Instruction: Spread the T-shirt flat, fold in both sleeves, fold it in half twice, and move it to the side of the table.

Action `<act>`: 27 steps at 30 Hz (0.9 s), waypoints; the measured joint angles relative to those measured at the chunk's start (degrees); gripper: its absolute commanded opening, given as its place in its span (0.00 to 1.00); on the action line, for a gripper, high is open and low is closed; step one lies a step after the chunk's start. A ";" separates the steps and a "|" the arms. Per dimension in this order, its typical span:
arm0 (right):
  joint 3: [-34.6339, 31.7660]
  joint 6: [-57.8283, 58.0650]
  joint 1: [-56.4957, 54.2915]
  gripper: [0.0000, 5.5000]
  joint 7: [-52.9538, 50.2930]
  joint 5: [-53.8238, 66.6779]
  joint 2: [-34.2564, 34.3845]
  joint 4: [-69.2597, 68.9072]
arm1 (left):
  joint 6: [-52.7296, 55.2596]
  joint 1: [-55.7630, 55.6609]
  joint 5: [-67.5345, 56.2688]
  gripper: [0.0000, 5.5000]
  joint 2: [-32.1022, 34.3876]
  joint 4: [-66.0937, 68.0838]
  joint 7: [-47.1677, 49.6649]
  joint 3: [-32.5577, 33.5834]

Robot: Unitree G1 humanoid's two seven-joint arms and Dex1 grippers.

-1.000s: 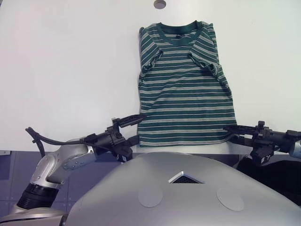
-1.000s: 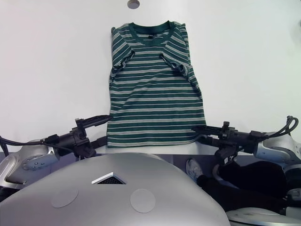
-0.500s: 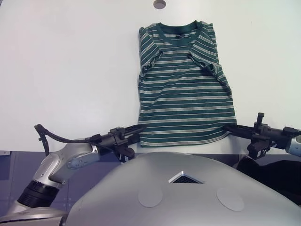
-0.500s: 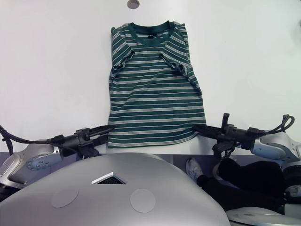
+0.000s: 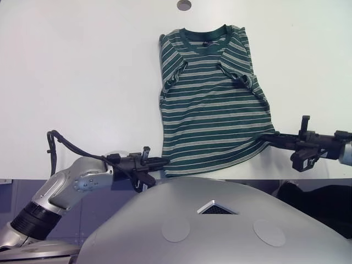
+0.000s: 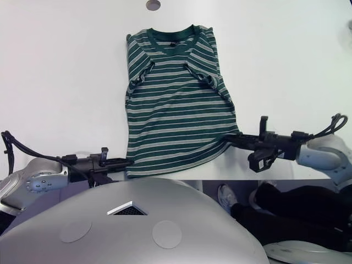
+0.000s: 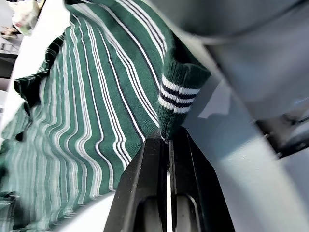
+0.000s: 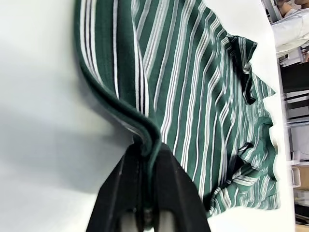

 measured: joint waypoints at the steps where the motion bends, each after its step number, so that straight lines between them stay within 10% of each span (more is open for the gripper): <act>1: 0.11 8.82 -2.37 0.00 6.50 7.86 -3.14 -4.72 | 5.06 -2.77 -6.13 0.00 1.39 -1.75 -6.15 -0.66; 5: 2.24 35.31 -20.92 0.00 27.40 21.61 -3.72 -10.63 | 22.29 -23.90 -27.72 0.00 1.73 -0.65 -25.57 -0.77; 12: 14.07 56.91 -63.03 0.00 45.69 11.74 18.73 20.79 | 51.43 -64.39 -43.55 0.00 -3.53 27.66 -45.13 2.76; 20: 17.62 47.79 -81.83 0.00 35.63 -9.39 40.81 64.10 | 37.22 -88.19 -27.10 0.00 -17.32 80.38 -33.13 1.60; 27: 13.45 45.17 -81.87 0.00 22.98 -15.53 45.85 71.07 | 22.81 -90.08 -18.89 0.00 -29.60 94.32 -17.48 5.79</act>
